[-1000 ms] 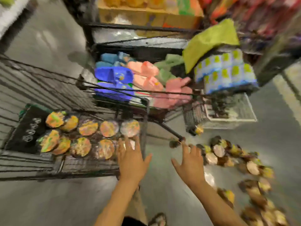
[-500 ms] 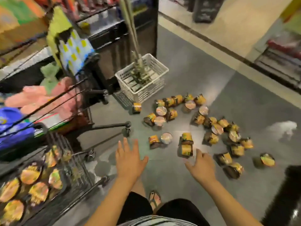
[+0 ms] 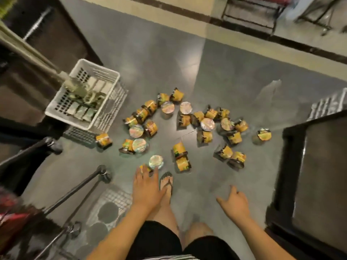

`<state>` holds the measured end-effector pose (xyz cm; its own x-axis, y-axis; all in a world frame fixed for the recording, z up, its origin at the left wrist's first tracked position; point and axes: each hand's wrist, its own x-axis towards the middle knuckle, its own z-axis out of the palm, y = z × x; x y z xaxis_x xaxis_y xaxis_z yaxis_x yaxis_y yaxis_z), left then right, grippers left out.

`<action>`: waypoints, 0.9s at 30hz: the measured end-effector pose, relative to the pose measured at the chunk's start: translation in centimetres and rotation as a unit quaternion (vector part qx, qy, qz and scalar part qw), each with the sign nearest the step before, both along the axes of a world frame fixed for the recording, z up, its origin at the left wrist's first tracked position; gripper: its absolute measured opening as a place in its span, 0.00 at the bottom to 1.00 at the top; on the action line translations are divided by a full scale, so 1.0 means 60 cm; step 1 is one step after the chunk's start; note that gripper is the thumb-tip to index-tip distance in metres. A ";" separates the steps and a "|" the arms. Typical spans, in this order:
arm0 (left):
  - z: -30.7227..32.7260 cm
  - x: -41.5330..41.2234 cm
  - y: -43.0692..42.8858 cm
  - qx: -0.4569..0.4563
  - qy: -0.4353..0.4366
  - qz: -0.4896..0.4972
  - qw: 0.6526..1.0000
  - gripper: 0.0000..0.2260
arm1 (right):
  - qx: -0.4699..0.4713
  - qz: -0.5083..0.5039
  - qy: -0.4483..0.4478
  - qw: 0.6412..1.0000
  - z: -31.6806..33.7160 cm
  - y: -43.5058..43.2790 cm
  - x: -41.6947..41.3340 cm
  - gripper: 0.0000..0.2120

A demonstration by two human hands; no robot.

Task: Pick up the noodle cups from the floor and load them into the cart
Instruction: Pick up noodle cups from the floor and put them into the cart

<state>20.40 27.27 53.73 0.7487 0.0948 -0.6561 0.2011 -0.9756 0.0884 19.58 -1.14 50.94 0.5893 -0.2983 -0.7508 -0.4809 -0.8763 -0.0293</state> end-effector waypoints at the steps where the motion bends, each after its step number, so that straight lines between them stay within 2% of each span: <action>1: 0.000 0.033 -0.007 -0.003 -0.003 -0.009 1.000 0.37 | 0.002 -0.021 -0.001 1.000 -0.003 -0.008 0.021 0.38; 5: -0.002 0.127 -0.053 -0.014 -0.018 -0.020 1.000 0.43 | 0.011 -0.105 -0.010 0.994 -0.001 -0.049 0.107 0.41; 9: -0.014 0.190 -0.123 -0.004 0.020 -0.040 0.999 0.40 | 0.017 -0.143 -0.025 0.989 0.007 -0.113 0.180 0.35; 13: -0.036 0.263 -0.204 0.015 0.023 -0.045 0.999 0.41 | 0.015 -0.121 -0.011 0.992 -0.001 -0.209 0.241 0.36; 16: -0.055 0.317 -0.274 0.032 0.012 0.001 0.999 0.41 | 0.003 -0.066 0.026 0.998 -0.019 -0.297 0.295 0.39; 21: -0.108 0.387 -0.392 0.027 0.040 0.053 0.997 0.41 | -0.045 0.036 0.039 0.998 -0.048 -0.437 0.388 0.33; 27: -0.190 0.460 -0.477 0.040 0.058 0.030 0.997 0.42 | -0.051 -0.026 0.047 0.997 -0.139 -0.518 0.477 0.38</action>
<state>47.98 -1.34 42.33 0.6595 0.1921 -0.7267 0.2634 -0.9646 -0.0160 48.22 -32.20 42.61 0.5004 -0.4040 -0.7657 -0.5215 -0.8466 0.1059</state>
